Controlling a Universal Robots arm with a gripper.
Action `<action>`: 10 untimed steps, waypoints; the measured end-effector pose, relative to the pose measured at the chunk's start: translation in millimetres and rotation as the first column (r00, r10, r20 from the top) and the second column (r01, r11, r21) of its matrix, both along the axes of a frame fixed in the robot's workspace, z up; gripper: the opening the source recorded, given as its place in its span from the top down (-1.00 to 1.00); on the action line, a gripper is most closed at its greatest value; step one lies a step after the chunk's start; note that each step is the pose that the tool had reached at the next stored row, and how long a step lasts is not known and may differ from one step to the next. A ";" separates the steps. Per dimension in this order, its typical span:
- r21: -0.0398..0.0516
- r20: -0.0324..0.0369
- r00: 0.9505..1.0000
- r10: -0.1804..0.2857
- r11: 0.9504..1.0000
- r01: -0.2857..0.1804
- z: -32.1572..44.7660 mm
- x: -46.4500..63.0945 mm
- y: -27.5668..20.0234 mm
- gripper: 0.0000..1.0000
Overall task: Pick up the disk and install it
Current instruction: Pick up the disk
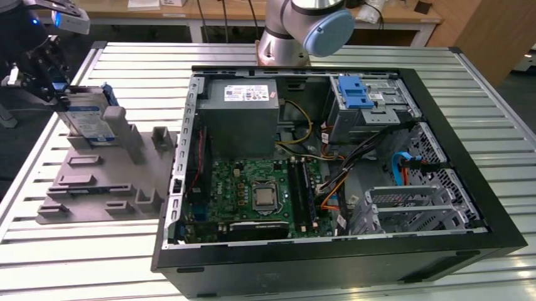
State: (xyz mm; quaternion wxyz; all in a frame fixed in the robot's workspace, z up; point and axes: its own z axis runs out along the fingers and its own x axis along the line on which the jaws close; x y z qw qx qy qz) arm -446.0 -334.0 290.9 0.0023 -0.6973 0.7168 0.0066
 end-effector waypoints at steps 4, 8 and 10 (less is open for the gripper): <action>0.000 0.000 1.000 0.000 1.000 0.000 0.1 0.0 0.0 0.27; 0.000 0.000 1.000 0.000 1.000 0.000 0.4 0.0 0.0 0.27; 0.000 0.000 1.000 0.000 1.000 0.000 1.4 0.0 0.0 0.27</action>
